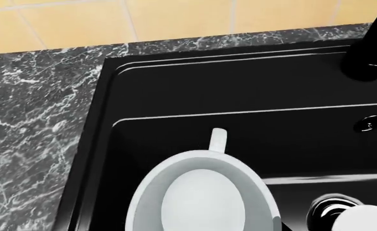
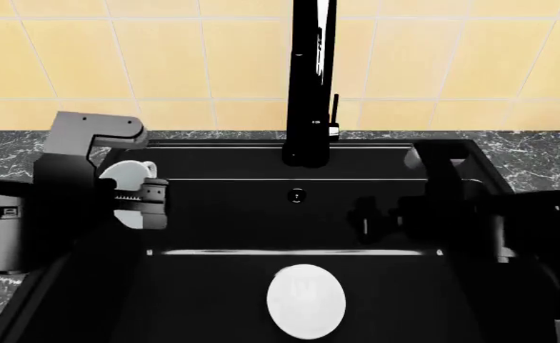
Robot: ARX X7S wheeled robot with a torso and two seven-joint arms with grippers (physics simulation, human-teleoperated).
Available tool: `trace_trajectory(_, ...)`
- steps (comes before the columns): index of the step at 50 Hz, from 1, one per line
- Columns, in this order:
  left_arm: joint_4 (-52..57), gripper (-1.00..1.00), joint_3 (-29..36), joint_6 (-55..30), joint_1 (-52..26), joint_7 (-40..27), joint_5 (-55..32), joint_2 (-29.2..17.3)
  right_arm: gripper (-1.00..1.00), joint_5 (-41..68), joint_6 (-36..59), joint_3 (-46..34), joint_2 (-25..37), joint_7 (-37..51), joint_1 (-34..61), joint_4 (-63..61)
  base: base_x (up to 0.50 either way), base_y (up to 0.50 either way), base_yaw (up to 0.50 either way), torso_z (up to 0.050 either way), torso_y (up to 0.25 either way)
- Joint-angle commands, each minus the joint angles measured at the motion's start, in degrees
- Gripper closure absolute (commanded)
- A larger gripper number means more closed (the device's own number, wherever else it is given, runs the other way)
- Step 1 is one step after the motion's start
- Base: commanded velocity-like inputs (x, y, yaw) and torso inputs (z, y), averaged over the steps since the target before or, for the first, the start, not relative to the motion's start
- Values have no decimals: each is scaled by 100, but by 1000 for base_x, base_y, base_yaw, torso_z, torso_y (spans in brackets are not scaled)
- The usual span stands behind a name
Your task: Pick the cup and bowl from the sink and place them on the counter for drying.
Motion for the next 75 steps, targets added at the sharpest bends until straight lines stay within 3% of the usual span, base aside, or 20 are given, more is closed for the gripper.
trace_trajectory(1,135,100,137,175,-220,-392,-872,-326,-100,-736,-303,-991,-351,-934,410,997,0,0,0,0,0)
trace_trajectory(27,172,100,-15,643,94,-48,-543,-661,-100,-2062,-1660,-2327,-1162,-2522,745,3167,0,0,0,0,1)
trace_trajectory(30,280,100,19,565,-26,151,-358,-692,-100,-2169,-1782,-2451,-1261,-2689,770,3365,0,0,0,0,0)
trace_trajectory(42,-96,100,65,704,-748,-125,-125,-974,-100,-2158,-1744,-2534,-1242,-2725,652,3212,0,0,0,0,1)
trace_trajectory(58,-459,100,-179,1179,-629,-1051,-578,-1448,-100,-1897,-1475,-2343,-1050,-2410,512,2635,0,0,0,0,1)
trace_trajectory(64,-861,100,50,1048,-1124,-1013,-318,-1540,-100,-1867,-1429,-2326,-1015,-2364,495,2591,0,0,0,0,0)
trace_trajectory(75,-847,100,-164,1815,-488,-2092,-157,-1586,-100,-1864,-1466,-2358,-1031,-2398,431,2618,0,0,0,0,1)
